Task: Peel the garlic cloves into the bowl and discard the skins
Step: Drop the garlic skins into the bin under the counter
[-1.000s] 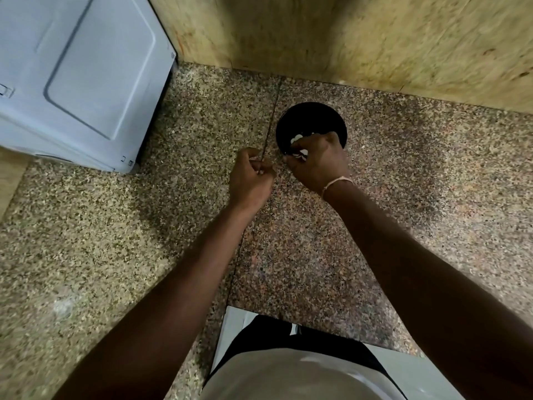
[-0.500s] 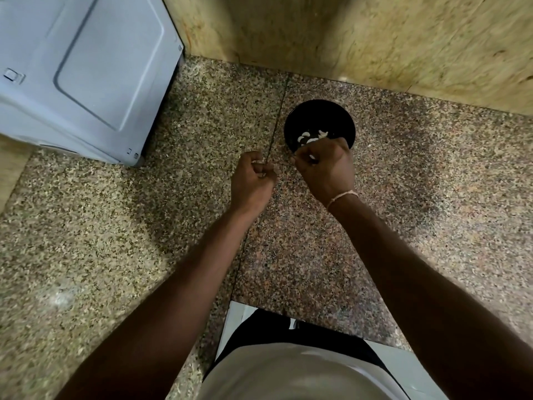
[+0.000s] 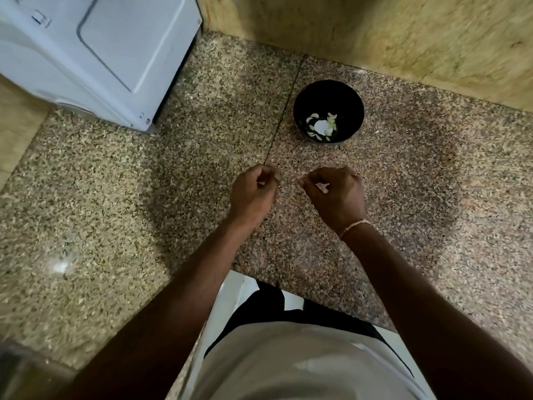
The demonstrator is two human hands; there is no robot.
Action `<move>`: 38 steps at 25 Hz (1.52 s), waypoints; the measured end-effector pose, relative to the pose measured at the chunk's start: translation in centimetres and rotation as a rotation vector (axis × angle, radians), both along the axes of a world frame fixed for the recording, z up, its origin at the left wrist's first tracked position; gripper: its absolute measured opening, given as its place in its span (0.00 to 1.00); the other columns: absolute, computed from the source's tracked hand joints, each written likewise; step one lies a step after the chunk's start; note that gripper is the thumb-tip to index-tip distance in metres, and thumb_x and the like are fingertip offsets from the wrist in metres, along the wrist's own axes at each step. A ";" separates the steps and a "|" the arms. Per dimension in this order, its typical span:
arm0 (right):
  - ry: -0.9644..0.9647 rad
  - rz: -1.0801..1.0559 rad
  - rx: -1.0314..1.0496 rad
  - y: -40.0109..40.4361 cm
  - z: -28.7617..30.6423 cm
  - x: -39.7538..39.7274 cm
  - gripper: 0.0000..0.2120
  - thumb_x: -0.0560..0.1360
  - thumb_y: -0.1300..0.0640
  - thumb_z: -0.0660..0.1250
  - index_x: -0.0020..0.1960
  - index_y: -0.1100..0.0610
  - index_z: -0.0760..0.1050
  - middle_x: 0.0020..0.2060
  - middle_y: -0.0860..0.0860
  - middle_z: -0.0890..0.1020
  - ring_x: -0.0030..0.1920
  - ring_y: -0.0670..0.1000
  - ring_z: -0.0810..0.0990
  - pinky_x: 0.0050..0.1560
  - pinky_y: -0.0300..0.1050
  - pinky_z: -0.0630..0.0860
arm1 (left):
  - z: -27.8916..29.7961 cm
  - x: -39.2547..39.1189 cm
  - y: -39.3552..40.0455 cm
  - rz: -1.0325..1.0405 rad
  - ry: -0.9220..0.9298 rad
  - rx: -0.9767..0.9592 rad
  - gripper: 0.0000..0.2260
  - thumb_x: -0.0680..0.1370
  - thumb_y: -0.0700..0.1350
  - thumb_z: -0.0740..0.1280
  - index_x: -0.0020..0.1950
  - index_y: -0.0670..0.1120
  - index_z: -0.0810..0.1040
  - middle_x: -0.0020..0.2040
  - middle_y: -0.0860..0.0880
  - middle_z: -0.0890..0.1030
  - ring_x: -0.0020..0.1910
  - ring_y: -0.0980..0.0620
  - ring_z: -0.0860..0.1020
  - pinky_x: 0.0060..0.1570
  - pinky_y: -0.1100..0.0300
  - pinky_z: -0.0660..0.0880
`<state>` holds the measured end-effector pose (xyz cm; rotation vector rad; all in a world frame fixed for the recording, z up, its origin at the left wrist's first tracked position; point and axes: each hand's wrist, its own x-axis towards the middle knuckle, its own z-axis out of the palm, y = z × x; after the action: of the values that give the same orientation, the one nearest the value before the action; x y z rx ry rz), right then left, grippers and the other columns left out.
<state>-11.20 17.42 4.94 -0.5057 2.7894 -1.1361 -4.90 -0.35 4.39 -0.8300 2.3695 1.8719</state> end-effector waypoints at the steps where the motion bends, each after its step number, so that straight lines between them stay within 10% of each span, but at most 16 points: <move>1: 0.002 0.030 0.017 0.5 0.1 0.4 0.09 0.77 0.46 0.74 0.45 0.52 0.85 0.42 0.45 0.86 0.46 0.50 0.81 0.45 0.52 0.79 | 0.3 0.6 0.5 -0.028 0.021 0.039 0.04 0.82 0.51 0.71 0.53 0.53 0.85 0.42 0.47 0.86 0.40 0.39 0.84 0.35 0.48 0.79; 4: 0.032 0.110 0.088 1.6 0.2 1.1 0.10 0.76 0.44 0.74 0.46 0.51 0.85 0.43 0.48 0.86 0.50 0.52 0.79 0.42 0.47 0.75 | 0.6 1.5 2.3 -0.104 0.084 0.053 0.06 0.79 0.57 0.74 0.48 0.56 0.87 0.39 0.42 0.85 0.37 0.33 0.81 0.33 0.42 0.77; 10: 0.139 0.174 0.095 3.8 1.2 1.9 0.07 0.73 0.48 0.78 0.43 0.52 0.85 0.37 0.49 0.84 0.45 0.54 0.80 0.36 0.46 0.76 | 0.4 1.6 4.4 -0.127 0.025 0.025 0.07 0.74 0.51 0.80 0.43 0.48 0.88 0.34 0.53 0.85 0.32 0.60 0.78 0.32 0.68 0.71; 16: 0.031 0.157 0.126 5.8 0.1 2.0 0.15 0.70 0.37 0.75 0.40 0.48 0.80 0.38 0.45 0.82 0.44 0.46 0.77 0.37 0.42 0.70 | 0.6 1.7 5.5 -0.124 -0.106 0.097 0.06 0.78 0.44 0.77 0.46 0.41 0.86 0.36 0.51 0.86 0.34 0.59 0.82 0.35 0.66 0.77; 21: -0.103 0.230 0.194 6.7 -1.9 1.4 0.08 0.77 0.52 0.74 0.54 0.54 0.84 0.50 0.52 0.86 0.48 0.51 0.83 0.47 0.45 0.79 | 0.5 3.9 6.3 0.142 -0.125 0.274 0.06 0.81 0.44 0.73 0.46 0.43 0.85 0.41 0.47 0.88 0.37 0.53 0.83 0.37 0.59 0.82; 29: -0.645 0.415 -0.168 4.6 -3.1 9.4 0.04 0.79 0.66 0.70 0.48 0.61 0.82 0.42 0.60 0.86 0.43 0.60 0.87 0.50 0.61 0.84 | -1.2 17.5 10.4 0.603 -0.103 0.657 0.09 0.84 0.45 0.68 0.46 0.45 0.83 0.39 0.50 0.86 0.36 0.54 0.81 0.36 0.61 0.79; 38: -1.028 0.835 -0.027 -0.5 -2.7 31.8 0.06 0.83 0.66 0.63 0.53 0.61 0.79 0.40 0.53 0.84 0.36 0.45 0.83 0.41 0.38 0.81 | -2.7 42.6 14.7 1.220 0.128 0.777 0.07 0.83 0.45 0.70 0.50 0.43 0.83 0.49 0.44 0.87 0.36 0.53 0.82 0.36 0.60 0.79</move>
<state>20.56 16.93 2.20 -0.7095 1.4529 -0.8456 37.71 14.34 1.65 -2.2550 0.7953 2.8353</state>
